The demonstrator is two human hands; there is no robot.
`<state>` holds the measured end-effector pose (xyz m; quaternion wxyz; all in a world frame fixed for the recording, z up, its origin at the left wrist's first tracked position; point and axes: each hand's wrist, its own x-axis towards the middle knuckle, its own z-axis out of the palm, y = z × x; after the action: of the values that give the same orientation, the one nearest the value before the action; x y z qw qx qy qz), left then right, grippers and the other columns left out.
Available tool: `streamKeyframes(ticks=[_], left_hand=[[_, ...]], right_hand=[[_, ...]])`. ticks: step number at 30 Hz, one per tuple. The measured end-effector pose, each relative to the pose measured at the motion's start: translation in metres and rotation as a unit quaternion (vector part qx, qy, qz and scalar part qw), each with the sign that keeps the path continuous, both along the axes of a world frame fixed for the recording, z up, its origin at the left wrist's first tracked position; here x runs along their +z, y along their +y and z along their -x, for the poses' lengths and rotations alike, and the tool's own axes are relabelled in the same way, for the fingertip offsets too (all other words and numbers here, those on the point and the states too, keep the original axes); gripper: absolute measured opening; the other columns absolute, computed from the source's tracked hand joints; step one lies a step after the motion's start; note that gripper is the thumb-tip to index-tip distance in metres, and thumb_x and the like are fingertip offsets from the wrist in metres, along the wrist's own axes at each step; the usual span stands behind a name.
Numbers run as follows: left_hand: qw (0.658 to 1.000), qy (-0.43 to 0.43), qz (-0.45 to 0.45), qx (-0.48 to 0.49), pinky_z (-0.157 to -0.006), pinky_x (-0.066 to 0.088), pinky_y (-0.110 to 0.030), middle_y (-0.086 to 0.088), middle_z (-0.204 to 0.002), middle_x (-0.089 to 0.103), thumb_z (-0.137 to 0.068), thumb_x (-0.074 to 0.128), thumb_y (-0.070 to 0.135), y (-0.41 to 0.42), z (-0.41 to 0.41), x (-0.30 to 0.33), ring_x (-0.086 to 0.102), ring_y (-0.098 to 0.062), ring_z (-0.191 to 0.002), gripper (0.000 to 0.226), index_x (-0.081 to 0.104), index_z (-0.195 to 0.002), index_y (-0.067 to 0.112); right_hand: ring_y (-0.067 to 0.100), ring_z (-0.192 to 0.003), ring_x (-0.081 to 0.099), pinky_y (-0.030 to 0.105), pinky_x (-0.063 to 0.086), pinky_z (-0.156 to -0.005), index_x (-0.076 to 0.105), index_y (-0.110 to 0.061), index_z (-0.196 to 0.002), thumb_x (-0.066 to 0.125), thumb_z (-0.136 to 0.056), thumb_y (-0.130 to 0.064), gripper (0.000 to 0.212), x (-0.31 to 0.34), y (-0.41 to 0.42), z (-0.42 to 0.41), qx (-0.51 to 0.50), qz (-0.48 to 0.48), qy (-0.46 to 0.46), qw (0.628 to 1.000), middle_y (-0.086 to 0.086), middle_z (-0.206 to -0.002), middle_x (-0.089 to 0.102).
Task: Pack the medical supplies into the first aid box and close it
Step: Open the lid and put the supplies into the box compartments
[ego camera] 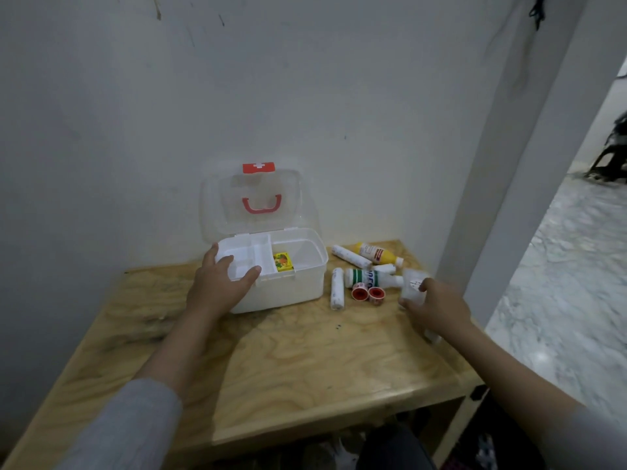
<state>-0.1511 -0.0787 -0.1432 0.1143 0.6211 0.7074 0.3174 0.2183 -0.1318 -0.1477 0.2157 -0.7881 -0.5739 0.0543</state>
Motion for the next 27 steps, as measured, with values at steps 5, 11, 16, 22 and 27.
streamKeyframes(ticks=[5,11,16,22,27], left_hand=[[1.0,-0.004,0.002,0.0,-0.105,0.04,-0.05,0.003,-0.159,0.016,-0.079,0.053,0.068,-0.002,0.001,0.0,0.031,-0.028,-0.139,0.081,0.046,-0.138,0.013],[1.0,0.013,0.008,-0.004,-0.103,0.042,-0.049,0.002,-0.16,0.015,-0.078,0.053,0.069,0.0,-0.001,0.001,0.031,-0.029,-0.139,0.082,0.046,-0.138,0.013],[1.0,0.016,0.003,0.0,-0.102,0.042,-0.05,0.001,-0.159,0.017,-0.078,0.054,0.067,0.001,-0.002,0.001,0.032,-0.03,-0.139,0.081,0.047,-0.138,0.013],[1.0,0.017,0.002,0.004,-0.102,0.043,-0.051,0.0,-0.159,0.017,-0.078,0.055,0.067,0.002,-0.002,0.001,0.033,-0.03,-0.138,0.081,0.047,-0.138,0.013],[1.0,0.019,0.006,0.006,-0.102,0.043,-0.05,0.0,-0.159,0.017,-0.077,0.055,0.068,0.002,-0.002,0.001,0.032,-0.03,-0.138,0.081,0.047,-0.137,0.014]], right_hand=[[0.032,-0.093,0.059,0.032,0.041,-0.064,0.058,-0.005,-0.1,0.069,-0.074,-0.042,0.047,-0.006,0.0,0.004,-0.017,-0.02,0.017,1.0,0.016,-0.101,0.065],[0.026,-0.085,0.058,0.031,0.04,-0.066,0.06,-0.007,-0.099,0.069,-0.073,-0.041,0.044,-0.007,0.0,-0.001,-0.057,-0.067,0.126,0.988,0.011,-0.098,0.066],[0.021,-0.085,0.058,0.033,0.046,-0.073,0.064,-0.01,-0.095,0.072,-0.071,-0.045,0.043,-0.003,-0.001,-0.006,-0.081,-0.11,0.261,0.956,0.006,-0.096,0.064],[0.023,-0.088,0.065,0.05,0.055,-0.082,0.058,-0.026,-0.079,0.074,-0.065,-0.053,0.034,-0.002,-0.003,0.0,-0.078,-0.177,0.399,0.896,0.001,-0.092,0.065],[0.021,-0.076,0.063,0.038,0.054,-0.068,0.06,-0.018,-0.091,0.075,-0.074,-0.032,0.027,0.02,-0.001,0.022,0.02,-0.212,0.358,0.909,0.003,-0.094,0.065]])
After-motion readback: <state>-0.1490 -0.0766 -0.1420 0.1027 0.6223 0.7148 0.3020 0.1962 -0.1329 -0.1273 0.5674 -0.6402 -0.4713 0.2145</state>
